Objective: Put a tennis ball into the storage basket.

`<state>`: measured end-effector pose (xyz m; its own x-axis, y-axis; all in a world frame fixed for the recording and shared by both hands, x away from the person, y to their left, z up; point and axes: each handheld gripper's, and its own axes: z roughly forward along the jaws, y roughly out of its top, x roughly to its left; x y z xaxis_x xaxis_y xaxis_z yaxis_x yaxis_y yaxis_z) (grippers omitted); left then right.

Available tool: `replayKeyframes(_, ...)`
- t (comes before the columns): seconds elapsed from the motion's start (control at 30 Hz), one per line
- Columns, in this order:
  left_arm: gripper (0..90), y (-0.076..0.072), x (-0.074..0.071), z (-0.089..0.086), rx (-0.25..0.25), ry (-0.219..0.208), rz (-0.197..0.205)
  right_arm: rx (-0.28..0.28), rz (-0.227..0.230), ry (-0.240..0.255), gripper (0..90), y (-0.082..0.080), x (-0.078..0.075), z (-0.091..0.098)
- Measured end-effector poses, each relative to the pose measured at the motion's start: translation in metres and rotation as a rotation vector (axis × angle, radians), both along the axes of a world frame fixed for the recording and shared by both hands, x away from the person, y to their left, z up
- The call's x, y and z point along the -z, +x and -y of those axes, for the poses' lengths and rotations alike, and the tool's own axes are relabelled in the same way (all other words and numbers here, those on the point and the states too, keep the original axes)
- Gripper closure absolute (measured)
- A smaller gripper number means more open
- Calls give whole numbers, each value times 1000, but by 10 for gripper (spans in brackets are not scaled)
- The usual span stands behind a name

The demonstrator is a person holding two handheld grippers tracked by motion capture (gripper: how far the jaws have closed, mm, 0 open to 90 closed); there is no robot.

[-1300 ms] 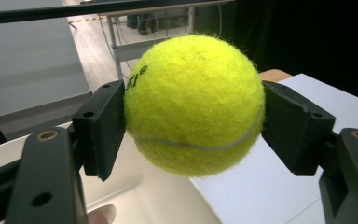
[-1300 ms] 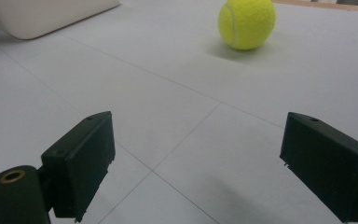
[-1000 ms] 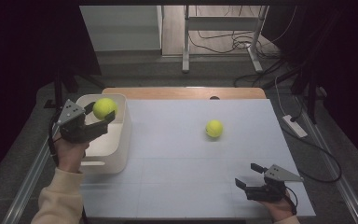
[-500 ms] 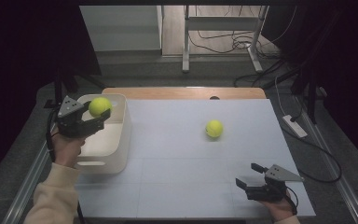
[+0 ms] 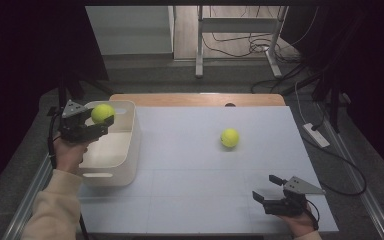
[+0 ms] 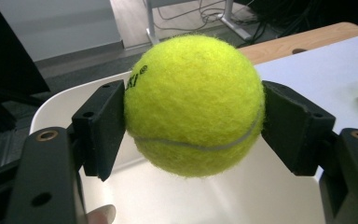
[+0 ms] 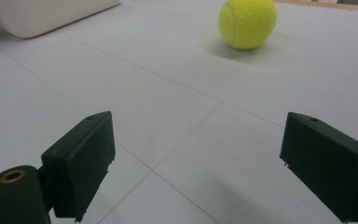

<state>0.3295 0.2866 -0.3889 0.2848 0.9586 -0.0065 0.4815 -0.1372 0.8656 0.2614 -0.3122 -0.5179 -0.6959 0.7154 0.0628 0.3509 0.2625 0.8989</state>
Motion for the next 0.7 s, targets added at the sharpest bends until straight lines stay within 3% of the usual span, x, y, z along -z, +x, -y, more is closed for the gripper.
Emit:
replayKeyframes(0.4, 267, 15, 4, -8, -32, 8, -76, 1, 0, 0, 100, 0, 0, 0)
replayKeyframes(0.7, 265, 23, 7, -11, -55, 20, -111, 0, -2, -1, 100, 0, 0, 0)
